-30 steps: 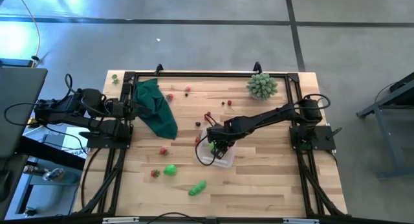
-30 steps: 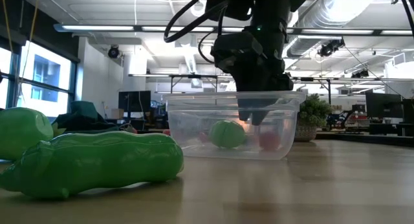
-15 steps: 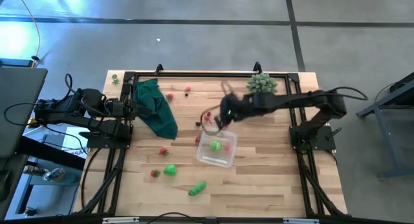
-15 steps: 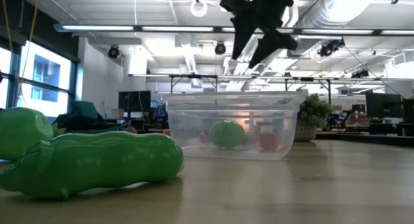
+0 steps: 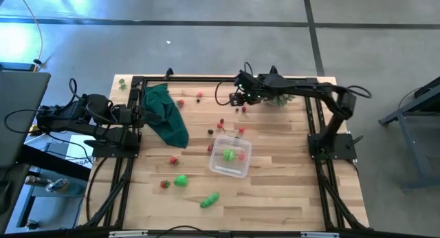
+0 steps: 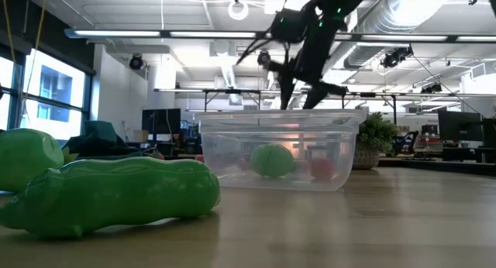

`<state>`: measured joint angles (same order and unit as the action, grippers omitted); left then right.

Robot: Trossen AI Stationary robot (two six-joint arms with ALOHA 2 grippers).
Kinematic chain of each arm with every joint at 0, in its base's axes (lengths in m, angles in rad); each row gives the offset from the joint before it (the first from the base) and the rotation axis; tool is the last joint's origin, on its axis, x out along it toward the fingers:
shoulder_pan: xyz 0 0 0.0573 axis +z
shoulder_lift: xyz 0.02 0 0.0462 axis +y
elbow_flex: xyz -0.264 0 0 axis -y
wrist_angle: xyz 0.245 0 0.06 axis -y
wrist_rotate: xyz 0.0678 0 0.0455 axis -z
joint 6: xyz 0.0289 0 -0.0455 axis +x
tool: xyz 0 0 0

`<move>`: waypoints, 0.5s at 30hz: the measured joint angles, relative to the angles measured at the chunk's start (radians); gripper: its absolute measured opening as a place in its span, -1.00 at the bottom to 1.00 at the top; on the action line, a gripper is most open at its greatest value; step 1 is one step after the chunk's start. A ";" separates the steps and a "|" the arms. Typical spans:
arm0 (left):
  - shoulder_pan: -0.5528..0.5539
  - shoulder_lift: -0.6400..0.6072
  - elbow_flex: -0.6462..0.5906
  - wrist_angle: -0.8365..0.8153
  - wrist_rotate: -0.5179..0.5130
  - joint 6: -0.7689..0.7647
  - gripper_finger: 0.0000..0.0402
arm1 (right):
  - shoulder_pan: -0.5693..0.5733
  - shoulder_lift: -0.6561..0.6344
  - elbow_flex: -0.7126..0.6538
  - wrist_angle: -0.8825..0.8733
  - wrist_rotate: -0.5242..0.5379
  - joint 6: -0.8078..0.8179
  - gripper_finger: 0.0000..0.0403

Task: Pick and placing Produce into tupperware
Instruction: Put the top red cherry into the container

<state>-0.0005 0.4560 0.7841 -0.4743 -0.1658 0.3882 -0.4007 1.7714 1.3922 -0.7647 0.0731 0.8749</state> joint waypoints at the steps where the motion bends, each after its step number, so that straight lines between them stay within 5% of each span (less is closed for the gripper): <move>1: 0.000 0.000 0.000 0.000 0.000 0.000 -1.00 | -0.002 0.019 0.000 0.005 -0.002 0.000 0.02; 15: 0.000 0.000 0.000 0.000 0.000 0.000 -1.00 | -0.038 0.173 0.000 -0.002 0.065 0.017 0.02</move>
<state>-0.0006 0.4561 0.7845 -0.4740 -0.1658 0.3882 -0.4385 1.9445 1.3922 -0.7666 0.1386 0.8922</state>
